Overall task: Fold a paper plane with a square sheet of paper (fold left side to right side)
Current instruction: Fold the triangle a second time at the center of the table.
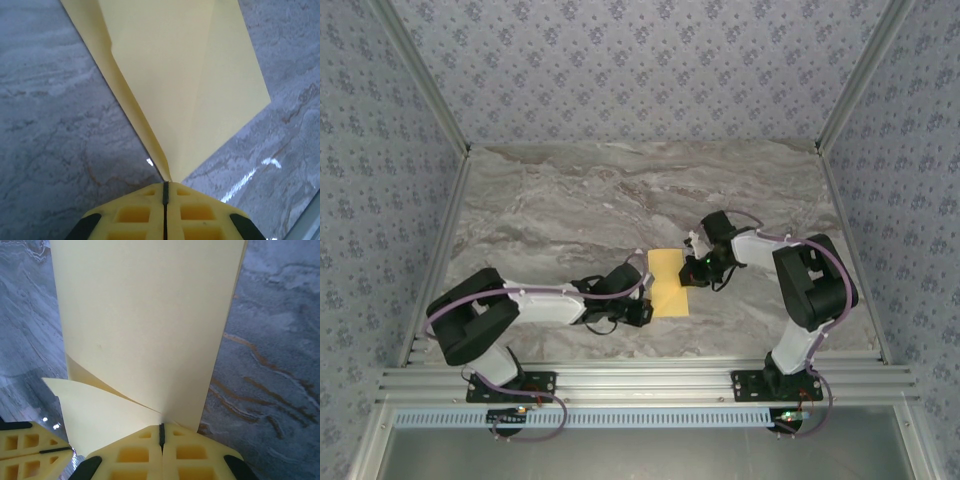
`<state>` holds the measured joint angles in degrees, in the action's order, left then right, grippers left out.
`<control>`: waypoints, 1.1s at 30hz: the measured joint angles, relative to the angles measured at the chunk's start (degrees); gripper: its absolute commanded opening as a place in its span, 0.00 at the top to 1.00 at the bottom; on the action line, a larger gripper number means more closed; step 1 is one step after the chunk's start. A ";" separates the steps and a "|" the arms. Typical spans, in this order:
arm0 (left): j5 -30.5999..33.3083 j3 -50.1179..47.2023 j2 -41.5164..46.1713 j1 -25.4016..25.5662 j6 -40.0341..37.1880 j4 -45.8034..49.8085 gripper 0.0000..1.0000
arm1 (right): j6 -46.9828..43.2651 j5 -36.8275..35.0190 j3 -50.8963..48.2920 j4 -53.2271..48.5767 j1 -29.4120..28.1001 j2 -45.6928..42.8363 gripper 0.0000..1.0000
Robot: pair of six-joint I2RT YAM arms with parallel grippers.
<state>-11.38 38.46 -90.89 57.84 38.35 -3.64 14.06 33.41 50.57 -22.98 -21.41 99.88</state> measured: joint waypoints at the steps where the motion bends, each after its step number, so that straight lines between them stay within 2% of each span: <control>1: -0.28 0.72 0.15 0.00 -0.42 0.98 0.94 | -0.02 0.24 0.00 0.00 0.09 0.07 0.94; 7: -1.57 7.04 -0.44 -0.09 -2.58 2.60 0.94 | -0.22 0.48 0.00 -0.02 0.17 0.13 0.94; 14: -2.89 13.09 -8.13 -0.70 -4.31 2.58 0.95 | -0.26 0.66 0.00 -0.02 0.28 0.20 0.94; 23: -2.99 11.65 -10.64 -1.38 -4.33 2.51 0.95 | -0.66 0.66 0.02 -0.09 0.28 0.20 0.94; 30: -2.97 5.33 -6.58 -1.51 -2.99 -1.25 0.95 | -0.94 0.59 0.28 -0.48 0.31 0.33 0.93; 33: -2.97 2.34 -4.17 -1.55 -2.25 -2.08 0.95 | -1.07 0.72 0.28 -0.42 0.31 0.33 0.90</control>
<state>-14.35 40.80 -95.07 56.29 36.10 -5.72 12.99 34.13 50.85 -23.40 -21.10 100.20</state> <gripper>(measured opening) 0.052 0.083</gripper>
